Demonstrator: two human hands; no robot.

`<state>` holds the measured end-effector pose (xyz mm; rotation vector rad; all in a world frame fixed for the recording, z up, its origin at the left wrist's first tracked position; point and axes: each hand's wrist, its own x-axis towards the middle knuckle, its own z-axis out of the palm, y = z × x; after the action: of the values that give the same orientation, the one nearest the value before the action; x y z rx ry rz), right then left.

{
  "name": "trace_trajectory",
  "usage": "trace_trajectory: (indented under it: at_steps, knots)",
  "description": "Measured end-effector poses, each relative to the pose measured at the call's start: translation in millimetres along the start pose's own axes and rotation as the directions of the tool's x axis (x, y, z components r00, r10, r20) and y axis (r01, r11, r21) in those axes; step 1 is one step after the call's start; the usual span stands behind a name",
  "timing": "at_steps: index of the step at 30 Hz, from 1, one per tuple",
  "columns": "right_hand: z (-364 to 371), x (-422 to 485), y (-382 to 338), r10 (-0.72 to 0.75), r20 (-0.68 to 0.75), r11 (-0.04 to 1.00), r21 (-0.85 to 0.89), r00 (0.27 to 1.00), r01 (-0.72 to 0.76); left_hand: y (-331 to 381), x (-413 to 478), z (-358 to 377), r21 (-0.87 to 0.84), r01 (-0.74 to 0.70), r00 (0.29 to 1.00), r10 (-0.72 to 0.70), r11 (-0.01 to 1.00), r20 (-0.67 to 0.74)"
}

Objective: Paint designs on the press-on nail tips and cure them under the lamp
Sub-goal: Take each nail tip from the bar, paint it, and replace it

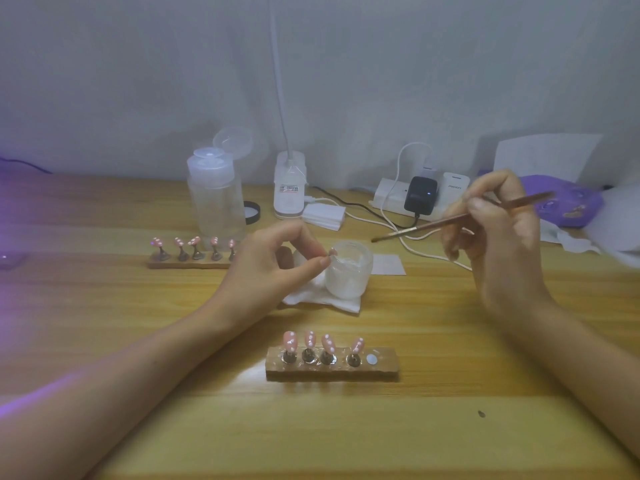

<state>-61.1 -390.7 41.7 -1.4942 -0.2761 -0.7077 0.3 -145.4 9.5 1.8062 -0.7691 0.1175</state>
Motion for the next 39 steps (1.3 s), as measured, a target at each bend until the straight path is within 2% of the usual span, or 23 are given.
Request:
trace_trajectory:
  at_steps: [4, 8, 13, 16, 21, 26, 30, 34, 39]
  knots:
    - [17.6, -11.6, 12.8, 0.229, -0.044, 0.966, 0.132, 0.972, -0.221, 0.2, 0.2, 1.2, 0.029, -0.034, 0.999, 0.033, 0.999, 0.005]
    - [28.1, -18.8, 21.2, 0.342, -0.058, 0.921, 0.221, 0.938, -0.322, 0.1, 0.6, 1.0, 0.04, -0.058, 0.998, 0.057, 0.998, 0.013]
    - [28.6, -20.2, 20.5, 0.336, -0.029, 0.929, 0.173, 0.941, -0.326, -0.4, 1.4, 1.4, 0.047, -0.069, 0.998, 0.068, 0.997, 0.004]
    - [27.2, -20.6, 22.0, 0.346, -0.061, 0.932, 0.137, 0.936, -0.336, -0.6, 1.3, 1.2, 0.049, -0.071, 0.997, 0.071, 0.996, 0.001]
    - [24.6, -19.2, 22.9, 0.352, -0.076, 0.919, 0.217, 0.933, -0.329, -0.4, 1.3, 1.2, 0.052, -0.074, 0.997, 0.074, 0.996, 0.005]
    - [24.8, -20.2, 25.7, 0.333, -0.053, 0.937, 0.127, 0.942, -0.324, -0.7, 1.8, 1.8, 0.045, -0.07, 0.998, 0.07, 0.997, 0.002]
    - [23.6, -19.5, 25.0, 0.336, -0.076, 0.932, 0.169, 0.939, -0.32, -0.6, 1.3, 1.7, 0.043, -0.069, 0.998, 0.069, 0.997, 0.003]
    - [25.3, -20.4, 24.1, 0.309, -0.031, 0.946, 0.116, 0.951, -0.303, -0.2, 0.9, 1.5, 0.036, -0.063, 0.998, 0.063, 0.997, 0.003]
    - [24.0, -20.3, 24.0, 0.312, -0.076, 0.942, 0.158, 0.947, -0.297, 1.0, 0.7, 2.3, 0.029, -0.039, 0.999, 0.039, 0.999, 0.007]
